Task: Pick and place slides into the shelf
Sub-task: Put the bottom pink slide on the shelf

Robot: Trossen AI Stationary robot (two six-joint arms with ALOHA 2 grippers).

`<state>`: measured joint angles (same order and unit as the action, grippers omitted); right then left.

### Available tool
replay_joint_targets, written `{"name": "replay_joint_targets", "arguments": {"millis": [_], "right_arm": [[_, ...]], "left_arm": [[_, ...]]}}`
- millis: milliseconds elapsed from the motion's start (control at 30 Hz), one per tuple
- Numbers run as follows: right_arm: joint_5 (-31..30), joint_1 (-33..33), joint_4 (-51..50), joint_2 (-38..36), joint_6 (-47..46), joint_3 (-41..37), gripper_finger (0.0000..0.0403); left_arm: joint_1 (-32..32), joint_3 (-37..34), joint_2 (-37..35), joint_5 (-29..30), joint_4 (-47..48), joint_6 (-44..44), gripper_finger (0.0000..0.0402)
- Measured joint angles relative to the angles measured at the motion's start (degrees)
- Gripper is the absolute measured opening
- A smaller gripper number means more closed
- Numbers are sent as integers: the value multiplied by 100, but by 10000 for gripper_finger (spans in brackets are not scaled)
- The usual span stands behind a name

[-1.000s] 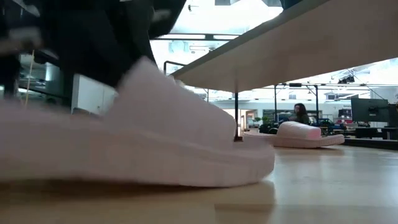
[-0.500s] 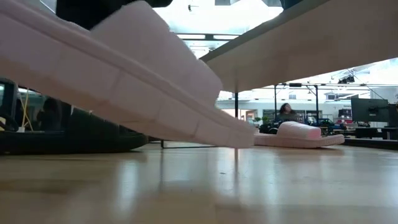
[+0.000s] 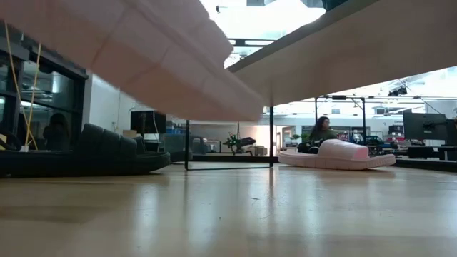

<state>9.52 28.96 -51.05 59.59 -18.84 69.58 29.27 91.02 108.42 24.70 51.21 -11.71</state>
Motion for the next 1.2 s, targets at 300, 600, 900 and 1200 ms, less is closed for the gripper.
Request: {"name": "replay_joint_targets", "arguments": {"millis": [300, 600, 900, 1200], "right_arm": [[949, 1181, -89, 31, 404, -239, 98], [1459, 1878, -22, 31, 888, -821, 98], [1752, 2277, 418, 31, 1030, -1388, 98], [2050, 2364, 542, 24, 974, -1421, 98]], "left_arm": [[-1, 762, 0, 867, 1141, 609, 2], [-1, 1372, 0, 999, 1946, 617, 2], [-1, 2212, 0, 873, 2604, 618, 1], [-42, 3029, -9, 1731, 2838, 16, 1]]}}
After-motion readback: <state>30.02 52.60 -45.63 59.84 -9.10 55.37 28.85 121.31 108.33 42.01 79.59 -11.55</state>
